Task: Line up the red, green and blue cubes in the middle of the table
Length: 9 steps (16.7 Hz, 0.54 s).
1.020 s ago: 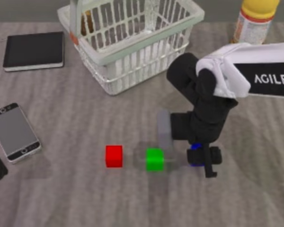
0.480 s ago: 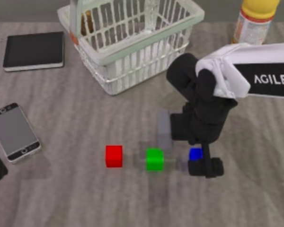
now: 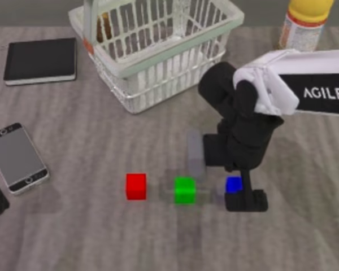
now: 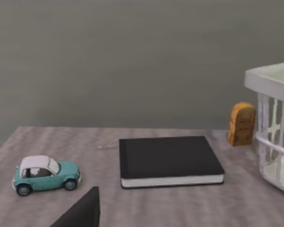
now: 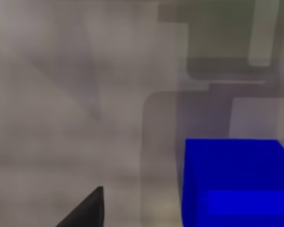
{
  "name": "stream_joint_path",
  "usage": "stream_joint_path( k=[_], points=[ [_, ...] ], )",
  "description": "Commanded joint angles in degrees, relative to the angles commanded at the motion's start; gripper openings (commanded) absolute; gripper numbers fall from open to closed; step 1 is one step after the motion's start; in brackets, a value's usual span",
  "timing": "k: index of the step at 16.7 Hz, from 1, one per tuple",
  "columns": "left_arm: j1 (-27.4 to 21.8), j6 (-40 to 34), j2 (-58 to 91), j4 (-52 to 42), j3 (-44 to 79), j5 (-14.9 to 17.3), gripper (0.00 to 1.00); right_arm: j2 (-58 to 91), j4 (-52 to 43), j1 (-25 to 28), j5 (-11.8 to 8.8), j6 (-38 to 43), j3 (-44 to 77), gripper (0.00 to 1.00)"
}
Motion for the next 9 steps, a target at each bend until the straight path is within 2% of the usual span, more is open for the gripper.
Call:
stream_joint_path(
  k=[6,9],
  points=[
    [0.0,0.0,0.0,0.0,0.0,0.0,1.0,-4.0,-11.2,0.1,0.0,-0.4,6.8,1.0],
    [0.0,0.0,0.0,0.0,0.0,0.0,1.0,-5.0,-13.2,0.1,0.0,-0.4,8.2,1.0]
  ],
)
